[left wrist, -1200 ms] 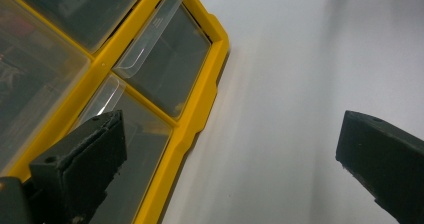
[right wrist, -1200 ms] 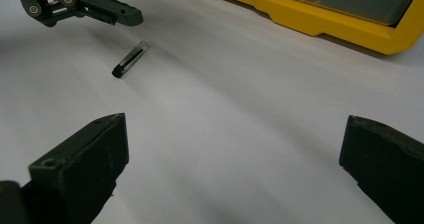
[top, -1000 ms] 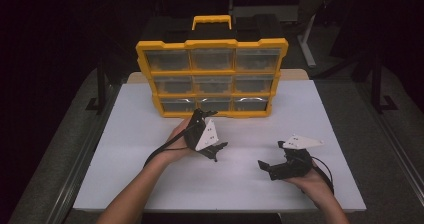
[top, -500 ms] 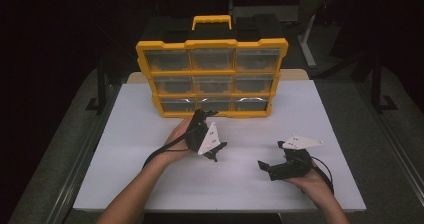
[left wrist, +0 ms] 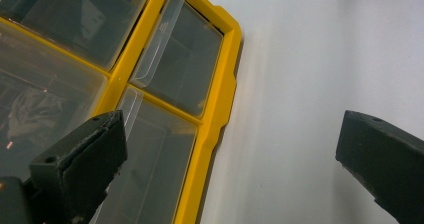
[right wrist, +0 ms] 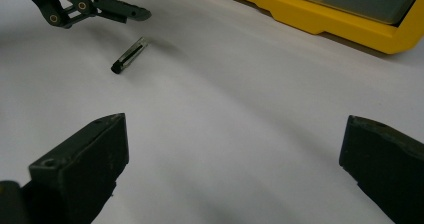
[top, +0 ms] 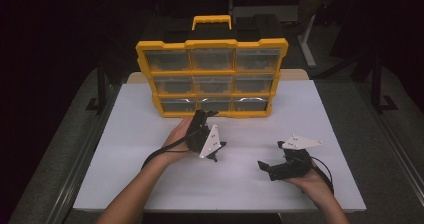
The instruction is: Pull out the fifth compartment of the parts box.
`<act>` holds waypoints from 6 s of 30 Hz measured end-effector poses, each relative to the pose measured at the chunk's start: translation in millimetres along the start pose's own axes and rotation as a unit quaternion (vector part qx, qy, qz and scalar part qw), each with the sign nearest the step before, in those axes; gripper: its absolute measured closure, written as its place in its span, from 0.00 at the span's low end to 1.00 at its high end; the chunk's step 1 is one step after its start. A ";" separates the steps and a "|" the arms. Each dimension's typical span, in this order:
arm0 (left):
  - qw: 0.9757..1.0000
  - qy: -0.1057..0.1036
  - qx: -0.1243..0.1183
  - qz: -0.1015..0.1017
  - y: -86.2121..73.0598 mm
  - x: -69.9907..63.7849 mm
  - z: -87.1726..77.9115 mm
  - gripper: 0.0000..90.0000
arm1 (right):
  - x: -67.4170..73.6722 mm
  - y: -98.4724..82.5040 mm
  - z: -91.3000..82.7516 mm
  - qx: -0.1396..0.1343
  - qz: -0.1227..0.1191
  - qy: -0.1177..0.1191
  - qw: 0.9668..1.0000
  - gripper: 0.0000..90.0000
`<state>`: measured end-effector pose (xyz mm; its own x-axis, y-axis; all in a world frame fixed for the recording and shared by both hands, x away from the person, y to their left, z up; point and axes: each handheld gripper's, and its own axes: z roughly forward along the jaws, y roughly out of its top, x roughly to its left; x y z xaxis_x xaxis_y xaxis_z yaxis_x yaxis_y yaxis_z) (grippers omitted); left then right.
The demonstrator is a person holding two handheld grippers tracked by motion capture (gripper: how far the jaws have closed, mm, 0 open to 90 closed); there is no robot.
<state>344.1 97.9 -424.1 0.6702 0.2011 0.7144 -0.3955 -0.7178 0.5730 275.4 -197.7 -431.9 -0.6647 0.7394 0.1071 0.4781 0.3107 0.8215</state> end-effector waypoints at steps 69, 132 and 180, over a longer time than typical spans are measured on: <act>0.972 0.098 0.041 0.210 1.3 -17.4 4.1 0.00 | 0.4 -0.2 0.0 0.003 0.000 0.000 1.000 0.00; 0.955 0.148 0.087 0.242 -15.4 -0.7 2.3 0.00 | 0.3 -0.1 0.7 0.005 0.001 -0.001 1.000 0.00; 0.934 0.206 0.098 0.274 1.1 40.8 -2.9 0.16 | -0.3 0.2 -1.4 0.002 0.006 -0.003 1.000 0.00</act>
<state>369.2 107.3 -393.1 0.0865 -0.0211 0.9960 -0.4583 -0.8885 0.0209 274.9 -198.7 -431.1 -0.6548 0.7472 0.1135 0.4890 0.3043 0.8175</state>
